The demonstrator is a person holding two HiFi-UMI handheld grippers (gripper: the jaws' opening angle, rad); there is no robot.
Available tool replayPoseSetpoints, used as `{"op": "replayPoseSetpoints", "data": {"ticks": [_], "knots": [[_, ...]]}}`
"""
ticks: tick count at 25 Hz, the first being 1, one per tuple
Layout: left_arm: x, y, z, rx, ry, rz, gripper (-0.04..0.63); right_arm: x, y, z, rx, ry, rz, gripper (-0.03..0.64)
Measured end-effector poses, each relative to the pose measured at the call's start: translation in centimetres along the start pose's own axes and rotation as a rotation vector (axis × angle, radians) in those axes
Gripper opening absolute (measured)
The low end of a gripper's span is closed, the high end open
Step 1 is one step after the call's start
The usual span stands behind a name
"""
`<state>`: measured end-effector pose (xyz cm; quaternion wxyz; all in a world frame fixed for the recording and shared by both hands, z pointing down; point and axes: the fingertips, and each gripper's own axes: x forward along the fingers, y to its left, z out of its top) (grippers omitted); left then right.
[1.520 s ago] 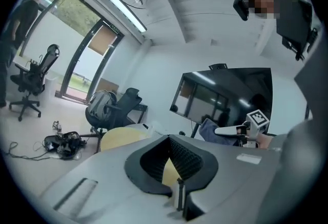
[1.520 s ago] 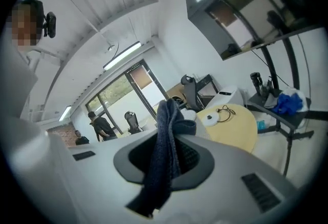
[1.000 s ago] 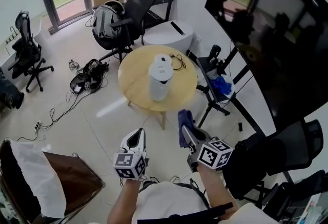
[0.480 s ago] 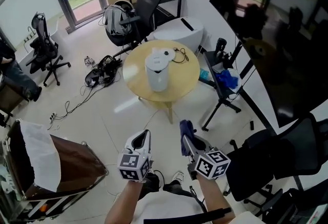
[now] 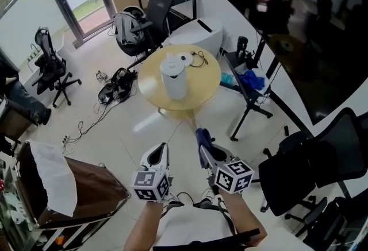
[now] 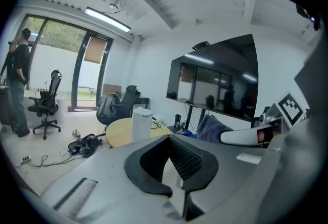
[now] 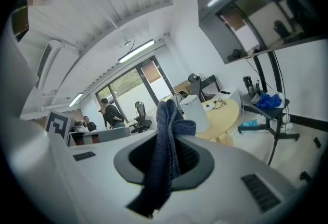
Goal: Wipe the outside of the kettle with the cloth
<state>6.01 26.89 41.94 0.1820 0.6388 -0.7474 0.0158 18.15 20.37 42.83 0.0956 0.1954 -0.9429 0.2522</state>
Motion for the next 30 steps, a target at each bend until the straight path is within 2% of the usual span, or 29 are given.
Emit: {"op": "replayPoseSetpoints", "data": {"ticks": [10, 18, 30], "knots": [[-0.4, 2.8, 0.0, -0.038, -0.008, -0.012, 0.0, 1.6, 2.5, 0.0, -0.12, 0.042, -0.038, 0.064], [-0.1, 2.8, -0.1, -0.058, -0.007, -0.043, 0.0, 1.6, 3.2, -0.4, -0.117, 0.055, -0.05, 0.064], [-0.2, 3.4, -0.3, -0.061, 0.001, -0.043, 0.0, 2.1, 3.3, -0.8, -0.096, 0.06, -0.055, 0.064]]}}
